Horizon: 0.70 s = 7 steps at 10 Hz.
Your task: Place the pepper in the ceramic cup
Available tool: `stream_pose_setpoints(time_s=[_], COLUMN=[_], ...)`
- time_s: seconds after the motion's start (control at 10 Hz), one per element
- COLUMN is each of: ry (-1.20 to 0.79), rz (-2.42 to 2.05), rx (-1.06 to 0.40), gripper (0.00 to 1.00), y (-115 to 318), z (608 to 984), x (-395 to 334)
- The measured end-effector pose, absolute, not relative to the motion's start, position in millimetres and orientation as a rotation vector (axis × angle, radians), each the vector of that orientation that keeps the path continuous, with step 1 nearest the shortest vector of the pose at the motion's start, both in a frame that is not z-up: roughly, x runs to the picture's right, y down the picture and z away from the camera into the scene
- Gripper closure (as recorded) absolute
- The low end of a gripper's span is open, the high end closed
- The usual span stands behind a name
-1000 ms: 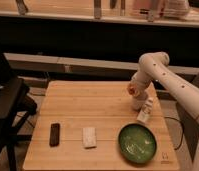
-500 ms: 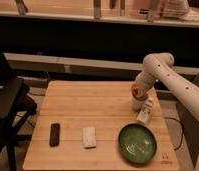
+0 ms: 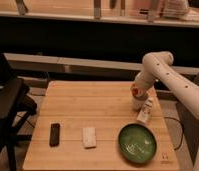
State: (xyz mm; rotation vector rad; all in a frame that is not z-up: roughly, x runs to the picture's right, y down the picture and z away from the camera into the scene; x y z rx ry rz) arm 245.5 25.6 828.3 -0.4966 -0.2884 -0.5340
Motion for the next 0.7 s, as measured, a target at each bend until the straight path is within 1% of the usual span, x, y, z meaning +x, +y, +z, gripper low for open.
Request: stream_pose_setpoints(time_s=[0.2, 0.3, 0.5, 0.6, 0.7], ry=[-0.284, -0.284, -0.28, -0.277, -0.274], rz=[-0.539, -0.544, -0.544, -0.547, -0.55], rx=[-0.495, -0.496, -0.502, -0.502, -0.503], gripper=[0.73, 0.72, 0.57, 0.51, 0.5], y=[24.2, 23.5, 22.6, 21.7, 21.1], z=[827.3, 827.2, 825.2, 824.7, 824.2], x=[248.0, 246.8, 249.1, 249.8, 251.4])
